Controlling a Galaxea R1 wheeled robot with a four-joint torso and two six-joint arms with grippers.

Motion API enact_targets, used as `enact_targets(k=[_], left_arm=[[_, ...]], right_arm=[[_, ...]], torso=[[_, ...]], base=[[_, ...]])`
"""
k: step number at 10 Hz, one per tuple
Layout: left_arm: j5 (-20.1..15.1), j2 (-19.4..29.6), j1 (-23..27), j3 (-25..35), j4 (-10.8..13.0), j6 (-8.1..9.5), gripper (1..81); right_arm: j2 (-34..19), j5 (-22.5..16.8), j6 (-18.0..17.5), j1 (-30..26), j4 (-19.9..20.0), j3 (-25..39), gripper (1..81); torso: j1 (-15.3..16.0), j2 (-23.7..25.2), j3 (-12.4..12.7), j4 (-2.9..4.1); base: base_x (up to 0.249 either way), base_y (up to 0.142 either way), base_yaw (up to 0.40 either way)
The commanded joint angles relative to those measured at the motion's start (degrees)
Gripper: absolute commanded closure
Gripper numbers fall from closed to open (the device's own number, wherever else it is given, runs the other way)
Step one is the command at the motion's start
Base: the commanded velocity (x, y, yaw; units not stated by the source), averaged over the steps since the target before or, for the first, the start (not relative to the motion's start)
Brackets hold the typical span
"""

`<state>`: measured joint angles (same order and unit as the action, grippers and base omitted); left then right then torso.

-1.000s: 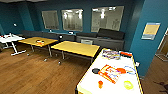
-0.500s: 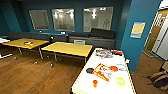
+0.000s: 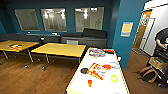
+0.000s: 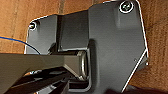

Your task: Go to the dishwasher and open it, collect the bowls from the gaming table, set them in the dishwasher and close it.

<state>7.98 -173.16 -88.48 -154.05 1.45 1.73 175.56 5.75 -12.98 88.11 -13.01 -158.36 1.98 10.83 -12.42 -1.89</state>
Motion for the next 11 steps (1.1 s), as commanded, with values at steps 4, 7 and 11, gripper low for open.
enact_targets(k=[4, 7, 11], left_arm=[[-2.89, 0.00, 1.94, 0.24, 0.57, 0.11, 1.0], [-2.80, 0.00, 1.95, 0.24, 0.48, 0.11, 1.0], [-2.80, -0.18, 1.95, 0.24, 0.48, 0.11, 1.0]], right_arm=[[0.17, -2.85, 0.24, -2.28, -0.18, 0.16, 1.0], [0.17, -2.85, 0.24, -2.36, -0.18, 0.16, 1.0], [0.17, -2.85, 0.24, -2.28, -0.09, 0.16, 1.0]], torso=[[0.00, 0.00, 0.00, 0.00], [0.00, 0.00, 0.00, 0.00], [0.00, 0.00, 0.00, 0.00]], base=[[0.000, 0.000, -0.141], [0.000, 0.000, -0.136], [0.000, -0.025, -0.101]])
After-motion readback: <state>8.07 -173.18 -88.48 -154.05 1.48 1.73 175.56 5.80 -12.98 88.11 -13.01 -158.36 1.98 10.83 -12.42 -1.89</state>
